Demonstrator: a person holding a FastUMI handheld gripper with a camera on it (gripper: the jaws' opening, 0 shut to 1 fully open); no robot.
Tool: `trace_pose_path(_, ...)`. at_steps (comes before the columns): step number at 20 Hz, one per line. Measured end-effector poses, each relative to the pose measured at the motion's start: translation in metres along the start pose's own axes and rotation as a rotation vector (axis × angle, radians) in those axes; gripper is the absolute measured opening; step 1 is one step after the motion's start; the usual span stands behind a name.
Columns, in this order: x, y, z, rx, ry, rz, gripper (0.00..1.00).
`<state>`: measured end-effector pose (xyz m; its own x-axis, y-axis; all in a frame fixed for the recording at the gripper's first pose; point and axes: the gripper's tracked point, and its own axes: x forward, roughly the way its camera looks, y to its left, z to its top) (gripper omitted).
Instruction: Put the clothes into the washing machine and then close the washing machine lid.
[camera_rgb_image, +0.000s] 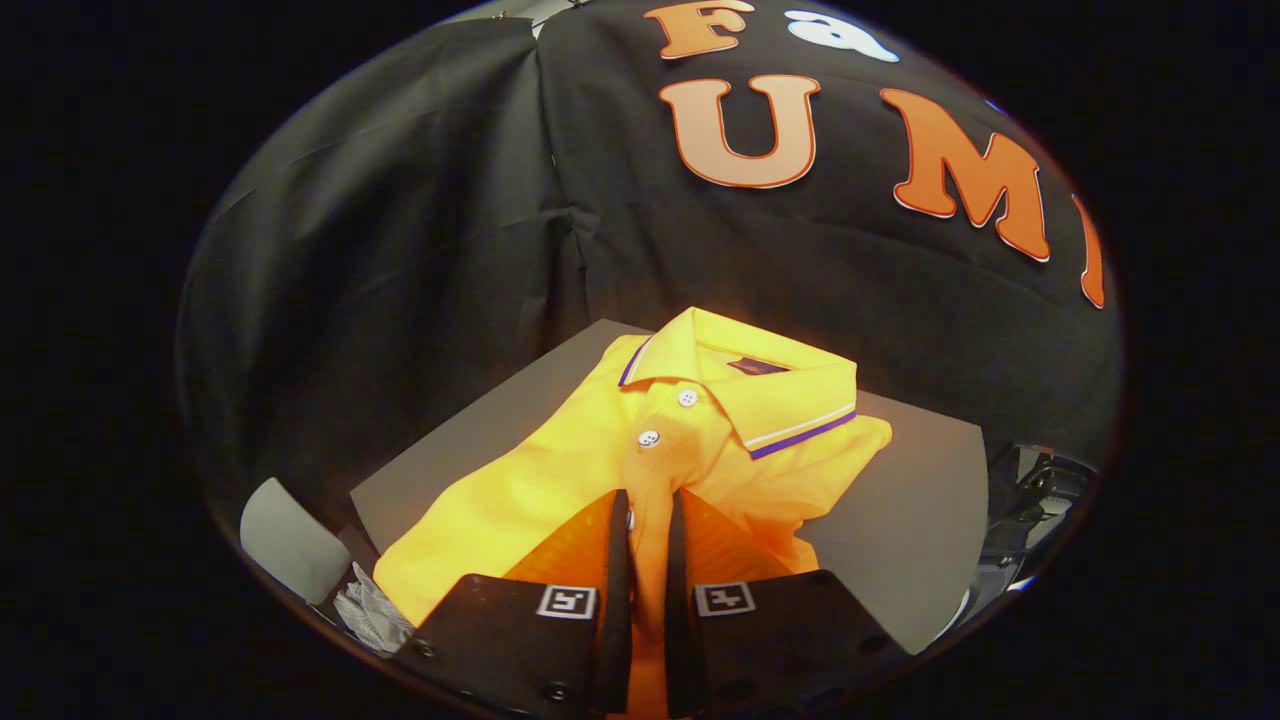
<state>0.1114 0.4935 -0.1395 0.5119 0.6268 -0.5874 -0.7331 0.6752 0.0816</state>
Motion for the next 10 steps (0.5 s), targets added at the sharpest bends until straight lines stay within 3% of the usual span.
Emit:
trace_pose_path(1,0.001,0.004,0.001,-0.002,-0.006,0.005,0.11)
trace_pose_path(2,0.005,0.005,-0.003,-0.019,-0.012,0.003,0.09)
trace_pose_path(5,-0.021,0.007,-0.007,-0.046,-0.128,-0.010,0.08)
trace_pose_path(10,-0.080,0.006,0.008,0.016,-0.417,0.008,0.08)
